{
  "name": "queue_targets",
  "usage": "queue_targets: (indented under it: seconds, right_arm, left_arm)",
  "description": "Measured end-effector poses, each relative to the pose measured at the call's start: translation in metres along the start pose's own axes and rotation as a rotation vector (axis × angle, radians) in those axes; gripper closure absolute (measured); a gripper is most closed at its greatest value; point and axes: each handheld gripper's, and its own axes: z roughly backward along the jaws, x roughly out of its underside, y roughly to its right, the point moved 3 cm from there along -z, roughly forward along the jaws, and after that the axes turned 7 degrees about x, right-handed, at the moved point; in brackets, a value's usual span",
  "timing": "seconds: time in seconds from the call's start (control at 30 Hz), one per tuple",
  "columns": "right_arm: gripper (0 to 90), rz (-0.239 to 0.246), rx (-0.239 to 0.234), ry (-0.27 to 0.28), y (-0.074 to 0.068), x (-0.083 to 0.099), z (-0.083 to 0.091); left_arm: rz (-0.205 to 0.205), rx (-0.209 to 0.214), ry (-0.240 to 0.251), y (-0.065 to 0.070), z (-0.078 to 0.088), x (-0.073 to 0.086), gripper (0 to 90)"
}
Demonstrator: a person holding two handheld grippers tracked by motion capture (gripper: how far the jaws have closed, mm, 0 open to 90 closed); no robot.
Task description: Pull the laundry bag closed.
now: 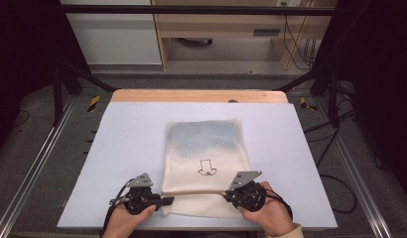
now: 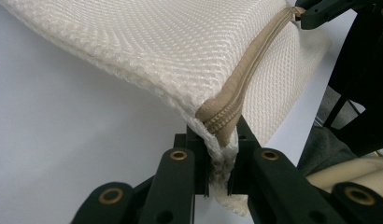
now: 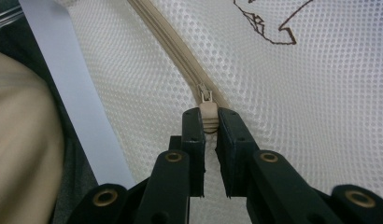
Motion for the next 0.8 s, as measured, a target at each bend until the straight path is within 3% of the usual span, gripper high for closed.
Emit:
queue_targets:
  seconds: [0.8]
  right_arm:
    - [81.9,-0.018,0.004,-0.002,0.0017,0.0043,0.0017]
  left_arm:
    - [0.000,-0.002,0.001,0.0000,0.0002,-0.0001,82.4]
